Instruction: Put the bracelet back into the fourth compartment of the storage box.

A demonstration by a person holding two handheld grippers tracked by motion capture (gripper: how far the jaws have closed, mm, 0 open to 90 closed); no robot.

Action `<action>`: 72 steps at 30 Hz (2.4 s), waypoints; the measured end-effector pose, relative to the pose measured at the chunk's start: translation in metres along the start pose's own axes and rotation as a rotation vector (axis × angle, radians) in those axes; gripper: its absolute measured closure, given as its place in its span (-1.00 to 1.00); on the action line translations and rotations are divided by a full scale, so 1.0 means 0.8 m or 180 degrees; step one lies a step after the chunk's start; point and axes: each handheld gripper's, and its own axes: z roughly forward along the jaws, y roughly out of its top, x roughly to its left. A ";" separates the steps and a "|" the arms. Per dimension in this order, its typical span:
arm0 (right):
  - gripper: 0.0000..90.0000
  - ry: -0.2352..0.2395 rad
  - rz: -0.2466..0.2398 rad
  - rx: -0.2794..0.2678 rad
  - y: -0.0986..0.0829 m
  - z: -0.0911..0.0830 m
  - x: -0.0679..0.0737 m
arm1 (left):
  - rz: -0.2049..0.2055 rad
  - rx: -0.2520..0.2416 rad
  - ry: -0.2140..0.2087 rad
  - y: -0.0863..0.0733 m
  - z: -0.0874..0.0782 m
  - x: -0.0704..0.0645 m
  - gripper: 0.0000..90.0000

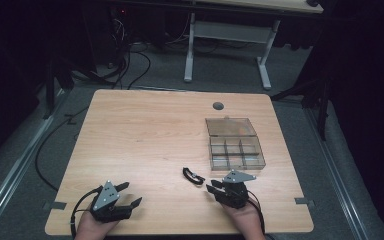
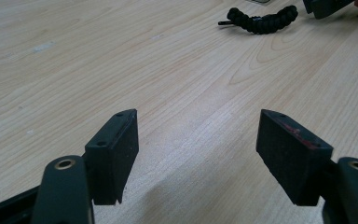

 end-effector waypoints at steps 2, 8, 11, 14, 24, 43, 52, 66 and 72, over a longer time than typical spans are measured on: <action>0.54 -0.0007 -0.0006 0.0020 0.000 0.000 0.001 | 0.0010 -0.0008 0.0000 0.000 0.000 0.000 -0.33; 0.59 0.0009 0.0009 0.0016 0.000 0.000 0.000 | 0.0002 -0.0025 -0.0007 0.000 -0.001 0.000 -0.33; 0.60 -0.0001 -0.0003 0.0023 0.000 0.001 0.000 | 0.0006 -0.0022 -0.0008 0.000 0.000 0.000 -0.33; 0.62 -0.0013 -0.0027 0.0029 0.000 0.001 0.001 | 0.0013 -0.0017 -0.0008 0.000 0.000 -0.001 -0.33; 0.64 -0.0028 -0.0079 0.0079 0.001 0.005 0.003 | 0.0022 -0.0009 -0.0013 0.000 0.000 0.000 -0.33; 1.00 -0.0037 -0.0198 0.0078 0.041 0.010 0.003 | -0.0005 -0.0025 -0.0016 0.000 -0.001 0.000 -0.33; 1.00 0.0012 -0.0455 0.0450 0.065 0.055 0.015 | -0.0008 -0.0034 -0.0024 -0.001 -0.001 0.000 -0.33; 0.99 0.0010 -0.0390 0.0471 0.031 0.027 0.010 | -0.0002 -0.0014 -0.0009 0.000 -0.001 0.000 -0.33; 0.99 -0.0036 -0.0272 0.0427 0.010 0.000 0.000 | -0.0011 -0.0020 -0.0006 -0.001 -0.001 0.000 -0.33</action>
